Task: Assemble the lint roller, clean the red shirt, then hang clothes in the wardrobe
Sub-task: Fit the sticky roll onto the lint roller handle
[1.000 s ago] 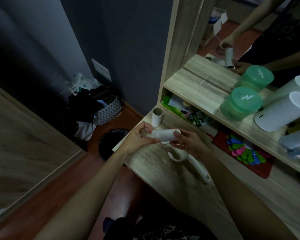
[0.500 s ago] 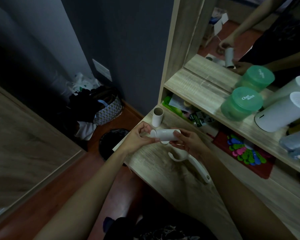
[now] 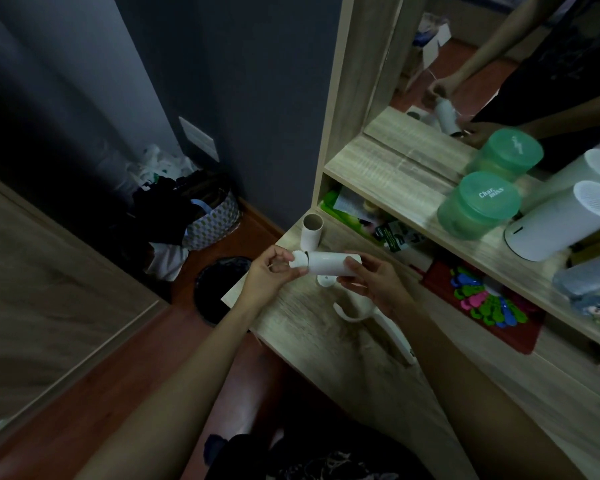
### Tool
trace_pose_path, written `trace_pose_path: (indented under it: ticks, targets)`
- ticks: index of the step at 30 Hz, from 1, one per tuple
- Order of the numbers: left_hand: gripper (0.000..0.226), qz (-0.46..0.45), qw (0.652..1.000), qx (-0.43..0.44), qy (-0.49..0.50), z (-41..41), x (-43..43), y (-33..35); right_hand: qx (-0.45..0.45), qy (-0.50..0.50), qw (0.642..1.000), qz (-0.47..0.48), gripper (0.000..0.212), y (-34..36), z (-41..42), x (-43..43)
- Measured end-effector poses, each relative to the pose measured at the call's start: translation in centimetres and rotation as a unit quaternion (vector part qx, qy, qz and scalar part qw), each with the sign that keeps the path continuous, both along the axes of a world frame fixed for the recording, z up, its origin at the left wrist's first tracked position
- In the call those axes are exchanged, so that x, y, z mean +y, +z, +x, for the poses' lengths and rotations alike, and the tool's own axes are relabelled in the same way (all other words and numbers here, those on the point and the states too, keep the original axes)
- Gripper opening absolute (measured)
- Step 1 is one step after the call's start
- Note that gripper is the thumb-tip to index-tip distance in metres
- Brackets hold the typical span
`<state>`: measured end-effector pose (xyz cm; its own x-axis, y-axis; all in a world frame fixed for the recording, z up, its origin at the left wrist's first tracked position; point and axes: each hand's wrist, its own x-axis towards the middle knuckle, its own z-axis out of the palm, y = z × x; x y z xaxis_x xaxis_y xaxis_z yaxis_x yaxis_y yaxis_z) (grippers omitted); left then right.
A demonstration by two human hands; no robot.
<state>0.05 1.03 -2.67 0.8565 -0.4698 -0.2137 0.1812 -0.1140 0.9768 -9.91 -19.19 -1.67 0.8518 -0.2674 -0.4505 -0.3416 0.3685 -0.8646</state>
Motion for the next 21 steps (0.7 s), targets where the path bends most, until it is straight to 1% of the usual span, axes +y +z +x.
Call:
trace_pose_path:
  ticks: [3, 5, 7, 10, 13, 21]
  targets:
    - [0.016, -0.04, 0.996, 0.079, 0.02, 0.4, 0.3, -0.5, -0.009, -0.03, 1.0, 0.001, 0.035, -0.4, -0.2, -0.3]
    - [0.013, -0.065, 0.988, 0.132, 0.045, 0.4, 0.4, -1.0, -0.011, -0.07, 0.997, 0.001, 0.037, -0.7, -0.5, -0.5]
    - [0.01, -0.043, 0.988, 0.139, 0.06, 0.5, 0.3, -1.7, -0.011, -0.105, 0.994, -0.01, 0.038, -0.9, -0.8, -0.8]
    - [0.01, 0.078, 0.989, 0.105, 0.064, 0.5, 0.0, -3.4, -0.011, -0.118, 0.993, -0.022, 0.039, -1.1, -1.0, -1.0]
    - [0.016, 0.179, 0.981, 0.037, 0.062, 0.6, -0.5, -5.0, -0.007, -0.117, 0.992, -0.038, 0.037, -1.0, -1.0, -1.0]
    - [0.022, 0.268, 0.962, -0.051, 0.015, 1.1, -1.5, -5.3, -0.002, -0.11, 0.993, -0.043, 0.037, -0.6, -0.4, -0.9]
